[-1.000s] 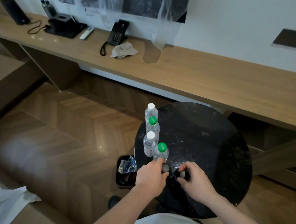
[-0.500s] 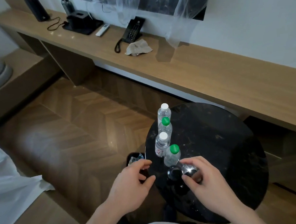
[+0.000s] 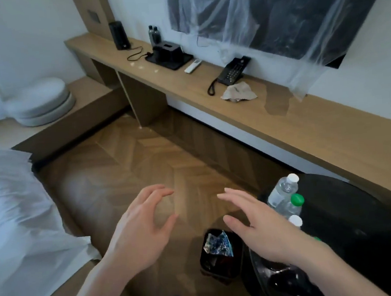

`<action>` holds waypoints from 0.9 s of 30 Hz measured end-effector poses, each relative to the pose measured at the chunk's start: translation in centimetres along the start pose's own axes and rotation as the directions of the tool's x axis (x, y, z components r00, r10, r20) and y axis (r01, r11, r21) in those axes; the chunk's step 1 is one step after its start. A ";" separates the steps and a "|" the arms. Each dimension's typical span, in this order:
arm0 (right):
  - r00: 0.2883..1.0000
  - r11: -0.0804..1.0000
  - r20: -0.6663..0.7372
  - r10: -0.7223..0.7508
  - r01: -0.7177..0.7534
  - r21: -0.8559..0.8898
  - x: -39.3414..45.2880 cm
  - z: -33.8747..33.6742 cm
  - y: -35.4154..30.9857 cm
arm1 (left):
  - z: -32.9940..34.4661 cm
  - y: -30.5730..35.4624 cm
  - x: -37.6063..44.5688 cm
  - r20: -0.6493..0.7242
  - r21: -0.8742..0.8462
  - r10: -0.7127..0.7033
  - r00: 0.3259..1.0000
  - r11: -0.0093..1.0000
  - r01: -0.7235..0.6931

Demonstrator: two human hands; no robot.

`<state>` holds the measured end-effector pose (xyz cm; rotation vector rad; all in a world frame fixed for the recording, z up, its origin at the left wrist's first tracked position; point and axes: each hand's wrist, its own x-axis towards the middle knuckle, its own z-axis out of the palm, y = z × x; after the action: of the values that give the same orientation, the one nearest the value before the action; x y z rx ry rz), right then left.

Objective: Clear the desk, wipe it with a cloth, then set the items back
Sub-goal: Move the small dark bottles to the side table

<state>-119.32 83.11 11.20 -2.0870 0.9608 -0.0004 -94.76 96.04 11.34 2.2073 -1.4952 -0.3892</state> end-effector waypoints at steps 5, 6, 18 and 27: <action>0.998 0.994 0.066 0.025 -0.018 -0.105 6.0 1.6 -5.2 | -4.2 -8.1 0.4 0.021 0.053 -0.051 0.998 0.997 0.050; 0.997 0.993 0.074 0.029 -0.020 -0.115 7.1 1.8 -6.3 | -5.2 -9.5 0.6 0.023 0.059 -0.054 0.998 0.997 0.052; 0.996 0.977 0.057 0.071 -0.058 -0.205 20.3 -0.8 -14.5 | -12.9 -16.9 12.6 0.022 0.126 -0.015 1.000 0.992 0.012; 0.995 0.986 0.083 0.046 -0.032 -0.164 36.8 -5.4 -15.9 | -16.0 -20.7 27.9 0.033 0.199 -0.064 0.997 0.978 0.056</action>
<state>-84.83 62.12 14.06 -2.1963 0.9768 0.1934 -60.26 79.99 15.03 2.4167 -1.5496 -0.3166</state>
